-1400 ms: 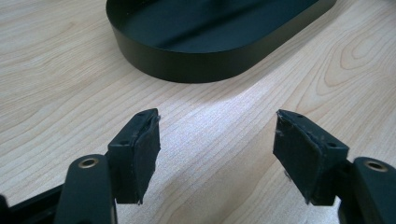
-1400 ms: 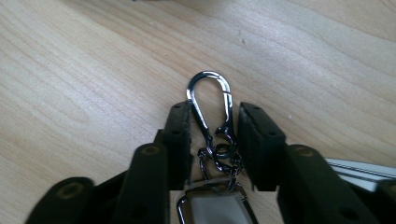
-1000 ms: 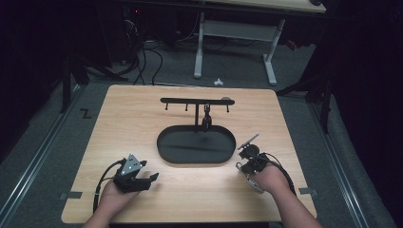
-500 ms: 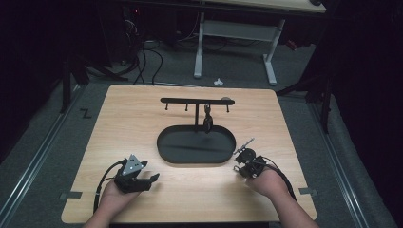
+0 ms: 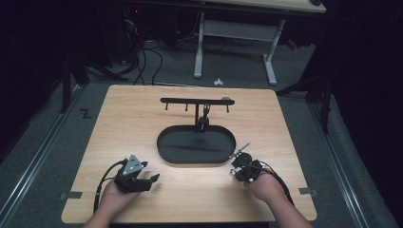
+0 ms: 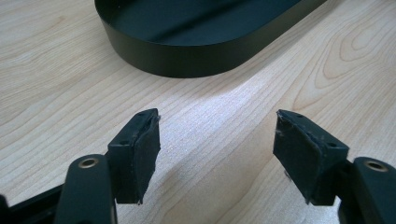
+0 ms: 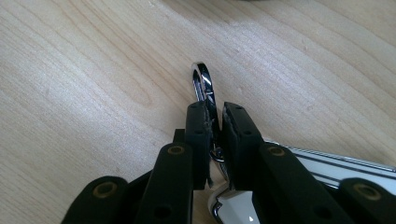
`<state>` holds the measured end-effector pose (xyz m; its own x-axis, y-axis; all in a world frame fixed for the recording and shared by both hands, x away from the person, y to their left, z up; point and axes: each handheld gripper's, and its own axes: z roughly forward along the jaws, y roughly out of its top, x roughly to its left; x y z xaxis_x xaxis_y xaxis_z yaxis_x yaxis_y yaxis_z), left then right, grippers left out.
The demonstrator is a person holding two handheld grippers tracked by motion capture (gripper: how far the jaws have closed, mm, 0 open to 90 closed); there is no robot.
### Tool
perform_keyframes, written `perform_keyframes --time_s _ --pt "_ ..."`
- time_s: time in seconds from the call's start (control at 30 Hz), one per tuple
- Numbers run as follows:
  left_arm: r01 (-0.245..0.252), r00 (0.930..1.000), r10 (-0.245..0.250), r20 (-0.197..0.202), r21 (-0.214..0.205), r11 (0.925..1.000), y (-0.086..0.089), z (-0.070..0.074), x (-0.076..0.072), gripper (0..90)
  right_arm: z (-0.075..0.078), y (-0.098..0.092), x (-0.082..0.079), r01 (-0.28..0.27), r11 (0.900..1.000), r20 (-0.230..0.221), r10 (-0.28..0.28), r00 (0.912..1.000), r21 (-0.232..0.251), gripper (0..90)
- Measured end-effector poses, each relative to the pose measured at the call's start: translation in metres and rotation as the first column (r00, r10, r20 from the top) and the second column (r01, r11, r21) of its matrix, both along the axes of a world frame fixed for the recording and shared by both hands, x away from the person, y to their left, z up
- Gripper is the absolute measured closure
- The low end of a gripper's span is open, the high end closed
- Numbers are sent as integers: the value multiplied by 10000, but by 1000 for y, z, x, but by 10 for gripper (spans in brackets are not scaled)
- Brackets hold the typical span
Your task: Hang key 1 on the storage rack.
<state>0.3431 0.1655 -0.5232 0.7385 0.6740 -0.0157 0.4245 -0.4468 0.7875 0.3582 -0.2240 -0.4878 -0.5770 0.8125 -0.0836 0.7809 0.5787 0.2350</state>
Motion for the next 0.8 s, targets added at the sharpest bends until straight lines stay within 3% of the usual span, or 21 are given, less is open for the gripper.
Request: perform_keyframes --time_s 0.33,0.37,0.4,0.5,0.67,0.8 --pt "-10 10000 10 -23 7 10000 1 0 0 321 0 4 -1 -196 9998 -27 196 9998 -26 838" --pt "-13 10000 13 -17 -9 10000 1 0 0 321 1 5 -2 -29 10000 -60 29 10000 -9 841" --pt "-30 10000 30 10 -9 10000 0 0 0 321 1 5 -1 -261 9997 54 261 9996 -14 844" --pt "-46 10000 46 -18 -23 10000 1 0 0 321 2 5 -2 -232 9997 254 233 9994 -60 848" --pt "-12 10000 12 -29 14 10000 0 0 0 321 3 1 2 181 9992 676 -156 9976 -359 848" --pt "-43 10000 43 -55 17 10000 0 -1 0 321 0 3 2 89 9996 577 -73 9983 -265 846"
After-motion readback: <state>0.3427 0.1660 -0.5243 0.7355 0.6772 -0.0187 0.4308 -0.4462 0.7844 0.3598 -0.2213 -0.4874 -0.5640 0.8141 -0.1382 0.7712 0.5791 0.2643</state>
